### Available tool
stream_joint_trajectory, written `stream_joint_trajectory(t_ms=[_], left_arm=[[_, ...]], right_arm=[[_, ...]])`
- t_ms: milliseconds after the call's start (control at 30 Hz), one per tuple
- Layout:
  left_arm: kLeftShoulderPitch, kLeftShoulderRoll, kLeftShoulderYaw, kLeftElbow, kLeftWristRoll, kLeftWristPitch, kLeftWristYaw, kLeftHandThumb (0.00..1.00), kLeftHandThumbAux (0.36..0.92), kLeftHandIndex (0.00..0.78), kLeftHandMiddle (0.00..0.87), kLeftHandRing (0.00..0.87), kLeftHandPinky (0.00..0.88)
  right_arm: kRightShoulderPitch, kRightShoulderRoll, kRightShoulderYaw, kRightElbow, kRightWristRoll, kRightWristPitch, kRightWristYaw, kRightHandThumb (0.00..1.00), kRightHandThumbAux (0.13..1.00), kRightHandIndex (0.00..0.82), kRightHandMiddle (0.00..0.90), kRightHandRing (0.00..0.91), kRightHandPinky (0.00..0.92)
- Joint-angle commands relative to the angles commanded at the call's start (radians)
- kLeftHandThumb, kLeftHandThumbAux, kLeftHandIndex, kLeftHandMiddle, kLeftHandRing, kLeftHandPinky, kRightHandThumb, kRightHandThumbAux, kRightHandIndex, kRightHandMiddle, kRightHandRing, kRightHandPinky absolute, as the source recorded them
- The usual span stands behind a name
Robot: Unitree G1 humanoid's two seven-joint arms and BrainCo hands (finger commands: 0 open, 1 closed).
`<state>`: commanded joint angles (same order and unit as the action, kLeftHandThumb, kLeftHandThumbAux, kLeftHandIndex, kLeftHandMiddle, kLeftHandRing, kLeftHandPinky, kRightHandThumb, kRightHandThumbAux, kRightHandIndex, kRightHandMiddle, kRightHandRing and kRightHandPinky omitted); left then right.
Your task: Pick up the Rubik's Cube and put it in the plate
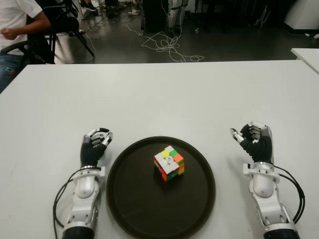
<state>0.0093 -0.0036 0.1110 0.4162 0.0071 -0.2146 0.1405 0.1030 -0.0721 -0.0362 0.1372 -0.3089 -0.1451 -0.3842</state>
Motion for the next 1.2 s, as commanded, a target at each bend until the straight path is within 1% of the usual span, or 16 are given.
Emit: stream_joint_trajectory(t_ms=[100, 167, 367, 533, 567, 633, 733, 900, 1200], left_arm=[[0.002, 0.002, -0.003, -0.003, 0.003, 0.0, -0.003, 0.704, 0.707, 0.443, 0.814, 0.83, 0.813], [0.003, 0.004, -0.006, -0.008, 0.008, 0.009, -0.002, 0.704, 0.707, 0.443, 0.814, 0.829, 0.814], [0.005, 0.003, -0.006, -0.02, 0.014, 0.031, 0.004, 0.704, 0.707, 0.444, 0.808, 0.826, 0.81], [0.009, 0.003, -0.006, -0.026, 0.017, 0.037, 0.008, 0.705, 0.707, 0.443, 0.804, 0.821, 0.804], [0.01, 0.004, -0.008, -0.027, 0.021, 0.039, 0.009, 0.705, 0.707, 0.443, 0.804, 0.82, 0.803], [0.01, 0.005, -0.009, -0.028, 0.024, 0.042, 0.01, 0.705, 0.707, 0.443, 0.803, 0.817, 0.801], [0.011, 0.005, -0.009, -0.032, 0.025, 0.045, 0.011, 0.704, 0.708, 0.443, 0.802, 0.815, 0.802], [0.012, 0.006, -0.01, -0.035, 0.026, 0.049, 0.013, 0.704, 0.708, 0.443, 0.806, 0.819, 0.808], [0.013, 0.007, -0.012, -0.04, 0.031, 0.06, 0.018, 0.705, 0.707, 0.443, 0.807, 0.817, 0.806]], right_arm=[[0.006, 0.001, 0.009, -0.036, -0.005, 0.071, 0.02, 0.267, 0.82, 0.695, 0.807, 0.818, 0.825], [0.009, 0.005, 0.016, -0.075, 0.003, 0.162, 0.055, 0.23, 0.823, 0.708, 0.808, 0.824, 0.83], [0.009, 0.018, 0.017, -0.149, 0.034, 0.344, 0.115, 0.177, 0.831, 0.711, 0.808, 0.832, 0.836], [0.004, 0.029, 0.015, -0.17, 0.05, 0.435, 0.129, 0.168, 0.836, 0.714, 0.807, 0.832, 0.834], [-0.008, 0.028, 0.009, -0.146, 0.061, 0.452, 0.134, 0.169, 0.837, 0.716, 0.807, 0.833, 0.835], [-0.022, 0.024, 0.003, -0.12, 0.073, 0.471, 0.139, 0.18, 0.839, 0.722, 0.811, 0.834, 0.836], [-0.029, 0.022, 0.005, -0.122, 0.08, 0.497, 0.144, 0.19, 0.842, 0.727, 0.815, 0.835, 0.837], [-0.042, 0.007, 0.015, -0.102, 0.079, 0.531, 0.163, 0.218, 0.854, 0.73, 0.826, 0.838, 0.834], [-0.043, -0.007, 0.026, -0.084, 0.073, 0.535, 0.185, 0.261, 0.862, 0.73, 0.826, 0.826, 0.822]])
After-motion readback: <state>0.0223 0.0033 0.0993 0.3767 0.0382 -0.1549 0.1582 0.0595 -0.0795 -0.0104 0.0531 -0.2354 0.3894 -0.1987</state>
